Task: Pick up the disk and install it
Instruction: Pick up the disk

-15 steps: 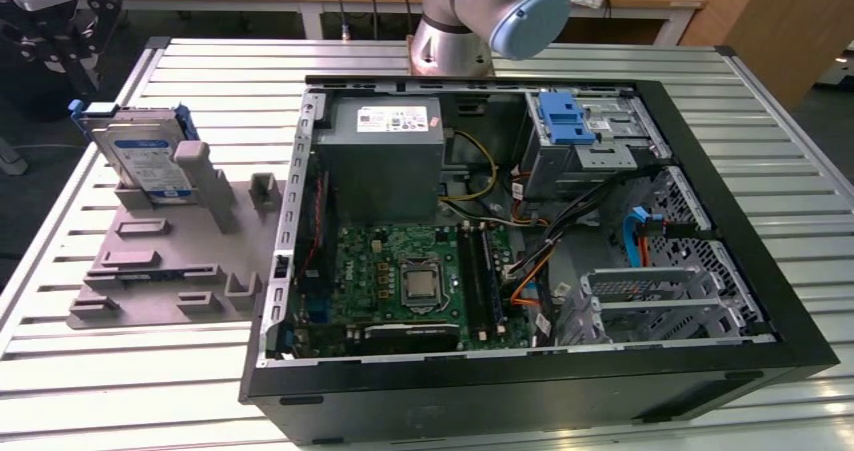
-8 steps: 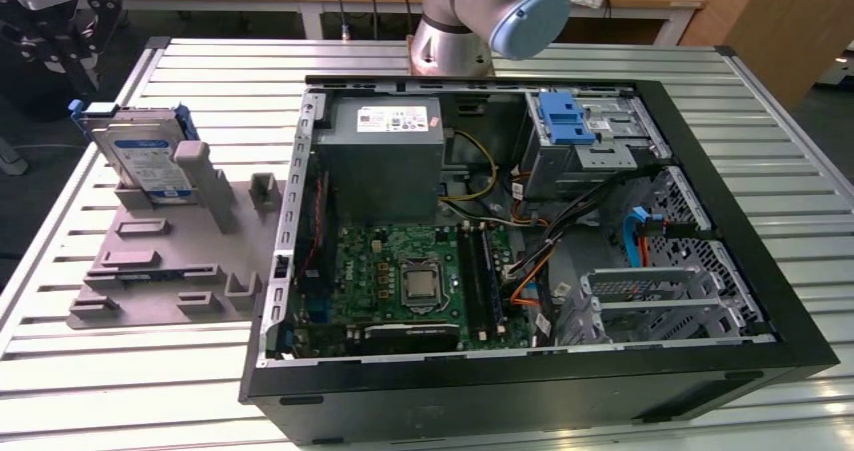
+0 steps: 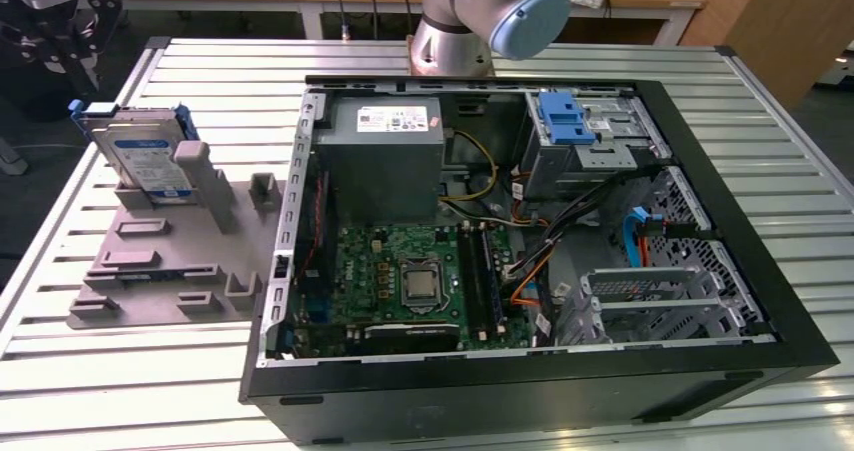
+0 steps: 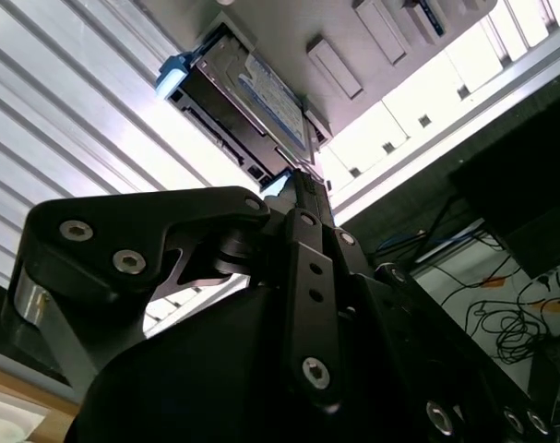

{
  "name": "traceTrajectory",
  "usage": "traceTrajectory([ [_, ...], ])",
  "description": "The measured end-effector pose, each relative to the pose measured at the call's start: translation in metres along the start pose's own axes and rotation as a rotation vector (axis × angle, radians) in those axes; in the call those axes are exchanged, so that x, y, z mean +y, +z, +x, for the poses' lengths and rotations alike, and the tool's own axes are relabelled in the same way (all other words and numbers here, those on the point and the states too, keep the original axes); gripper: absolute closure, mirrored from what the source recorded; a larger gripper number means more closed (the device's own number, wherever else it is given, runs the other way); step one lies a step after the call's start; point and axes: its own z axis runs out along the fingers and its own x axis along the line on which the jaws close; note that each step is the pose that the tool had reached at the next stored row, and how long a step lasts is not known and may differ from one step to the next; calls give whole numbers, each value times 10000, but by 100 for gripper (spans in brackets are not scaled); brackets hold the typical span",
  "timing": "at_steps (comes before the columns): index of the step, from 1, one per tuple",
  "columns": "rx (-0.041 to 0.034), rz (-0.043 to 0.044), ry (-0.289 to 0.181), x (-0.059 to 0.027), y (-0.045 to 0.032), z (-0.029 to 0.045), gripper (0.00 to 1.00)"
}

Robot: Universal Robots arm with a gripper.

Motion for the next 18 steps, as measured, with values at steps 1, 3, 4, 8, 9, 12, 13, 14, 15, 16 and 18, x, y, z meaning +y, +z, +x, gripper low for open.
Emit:
traceTrajectory([
  [1,1,1,-37,0,0,0,89],
  [3,4,3,-111,0,0,0,89],
  [4,5,4,-148,0,0,0,89],
  [8,12,8,-299,0,0,0,89],
  [9,14,9,-339,0,0,0,89],
  [12,18,12,-471,0,0,0,89],
  [13,21,13,-513,0,0,0,89],
  [14,22,14,-554,0,0,0,89],
  [15,24,15,-601,0,0,0,89],
  [16,25,16,-643,0,1,0,89],
  [18,29,19,-721,0,0,0,89],
])
